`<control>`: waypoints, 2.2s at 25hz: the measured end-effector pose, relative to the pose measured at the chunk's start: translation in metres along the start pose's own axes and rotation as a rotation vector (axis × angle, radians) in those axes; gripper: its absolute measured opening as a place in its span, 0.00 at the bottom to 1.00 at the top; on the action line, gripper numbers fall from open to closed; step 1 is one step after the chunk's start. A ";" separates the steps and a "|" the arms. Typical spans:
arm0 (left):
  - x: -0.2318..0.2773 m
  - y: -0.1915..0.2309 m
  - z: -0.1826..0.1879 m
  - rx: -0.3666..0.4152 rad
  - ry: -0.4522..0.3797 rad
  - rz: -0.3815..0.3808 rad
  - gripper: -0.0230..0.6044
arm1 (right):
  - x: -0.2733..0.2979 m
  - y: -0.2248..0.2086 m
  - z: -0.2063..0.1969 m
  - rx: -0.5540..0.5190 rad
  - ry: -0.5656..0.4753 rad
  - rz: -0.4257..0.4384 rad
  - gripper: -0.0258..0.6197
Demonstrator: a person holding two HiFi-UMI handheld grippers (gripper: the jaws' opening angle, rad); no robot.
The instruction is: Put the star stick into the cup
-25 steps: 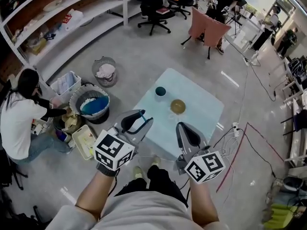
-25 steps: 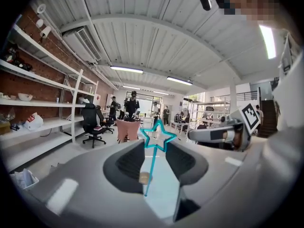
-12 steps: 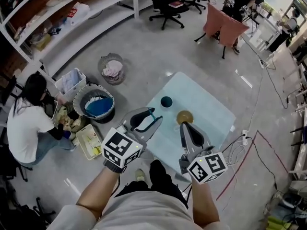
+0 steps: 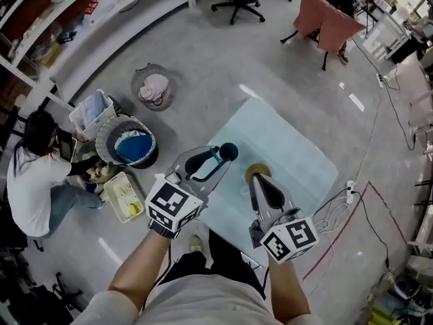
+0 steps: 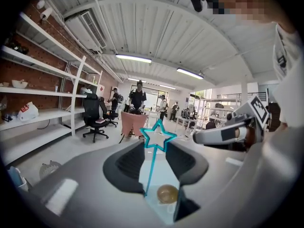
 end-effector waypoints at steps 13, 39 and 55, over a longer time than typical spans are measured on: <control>0.081 0.036 -0.070 -0.017 0.121 -0.010 0.26 | 0.042 -0.068 -0.034 0.086 0.082 -0.015 0.06; 0.127 0.046 -0.155 -0.066 0.303 -0.042 0.26 | 0.054 -0.103 -0.065 0.149 0.133 -0.019 0.06; 0.095 0.064 -0.184 -0.177 0.391 0.081 0.26 | 0.057 -0.079 -0.066 0.135 0.132 0.051 0.06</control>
Point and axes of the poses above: the fingertips, and each gripper's own axes: x forward along the fingers, y to its left, z out of its top, the point moved 9 cm from there along -x, backward along the fingers
